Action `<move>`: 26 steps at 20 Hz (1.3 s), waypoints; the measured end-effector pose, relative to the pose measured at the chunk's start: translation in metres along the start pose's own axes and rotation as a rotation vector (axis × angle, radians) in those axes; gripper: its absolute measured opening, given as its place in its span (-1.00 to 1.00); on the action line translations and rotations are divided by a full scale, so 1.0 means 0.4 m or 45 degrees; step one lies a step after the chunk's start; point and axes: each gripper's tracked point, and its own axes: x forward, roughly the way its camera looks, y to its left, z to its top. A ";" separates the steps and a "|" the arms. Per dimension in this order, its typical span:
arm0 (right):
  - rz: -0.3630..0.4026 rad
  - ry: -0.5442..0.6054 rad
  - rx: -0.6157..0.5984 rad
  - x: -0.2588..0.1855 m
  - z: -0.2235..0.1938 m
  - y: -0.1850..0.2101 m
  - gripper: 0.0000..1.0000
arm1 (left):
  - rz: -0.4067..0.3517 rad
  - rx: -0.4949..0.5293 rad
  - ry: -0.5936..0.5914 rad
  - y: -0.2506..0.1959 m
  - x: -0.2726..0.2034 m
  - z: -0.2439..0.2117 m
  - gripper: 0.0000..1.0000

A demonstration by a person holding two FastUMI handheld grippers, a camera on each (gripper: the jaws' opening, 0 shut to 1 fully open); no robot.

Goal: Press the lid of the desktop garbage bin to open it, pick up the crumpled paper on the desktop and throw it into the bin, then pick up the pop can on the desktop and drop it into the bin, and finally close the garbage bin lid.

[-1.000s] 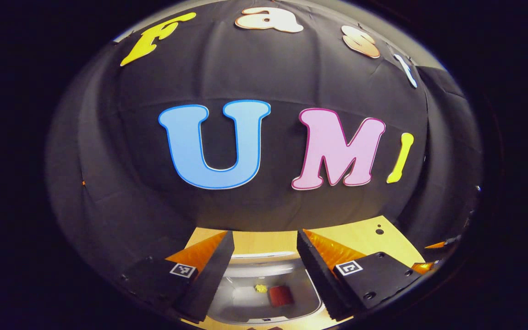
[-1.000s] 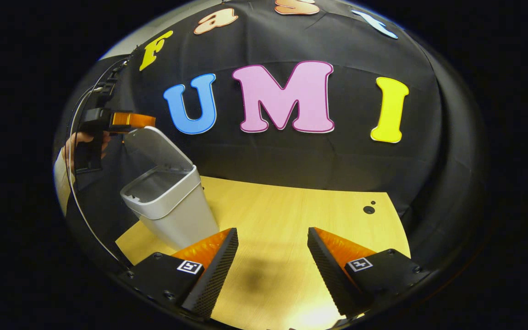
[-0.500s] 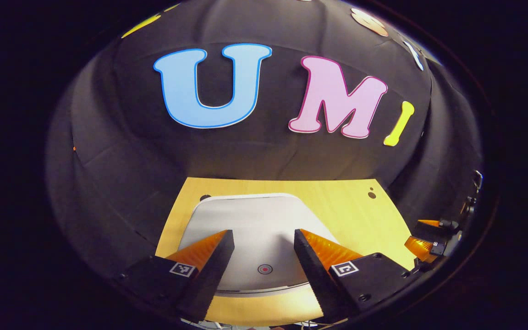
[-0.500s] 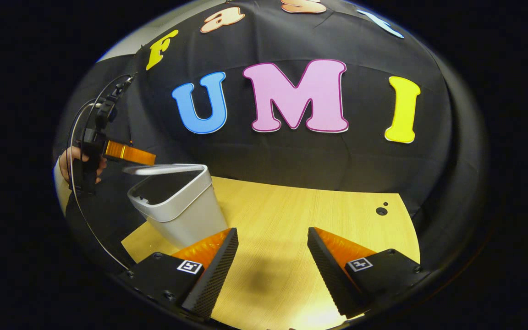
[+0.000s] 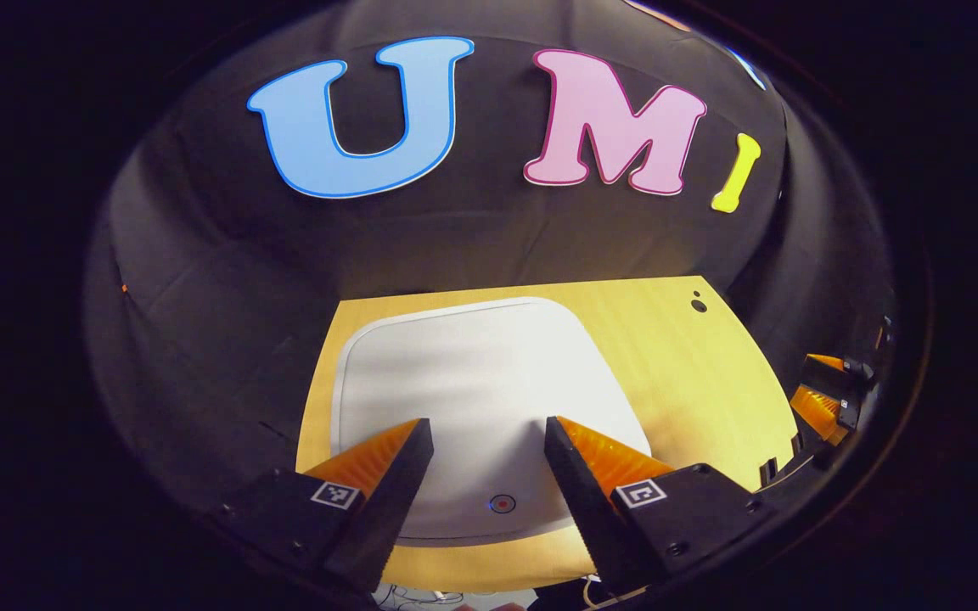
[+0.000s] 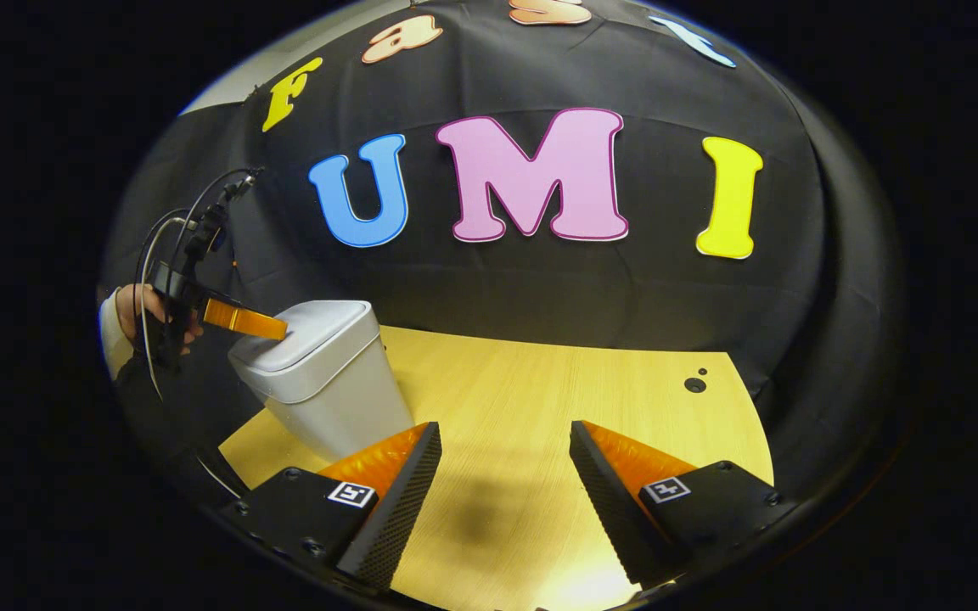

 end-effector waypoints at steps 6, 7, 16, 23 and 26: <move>0.015 0.003 0.010 -0.006 -0.013 0.005 0.96 | -0.014 0.030 -0.037 -0.008 0.008 -0.009 0.88; 0.019 -0.003 0.014 -0.007 -0.012 0.009 0.97 | -0.015 0.050 -0.049 -0.007 0.007 -0.010 0.87; 0.020 -0.061 -0.036 -0.045 0.046 0.049 0.96 | 0.079 0.048 -0.304 -0.002 -0.031 0.057 0.85; -0.025 -0.218 -0.100 -0.124 0.147 0.108 0.96 | 0.033 0.108 -0.650 -0.083 -0.187 0.143 0.87; -0.057 -0.301 -0.101 -0.166 0.195 0.141 0.96 | 0.014 0.122 -0.754 -0.120 -0.263 0.149 0.87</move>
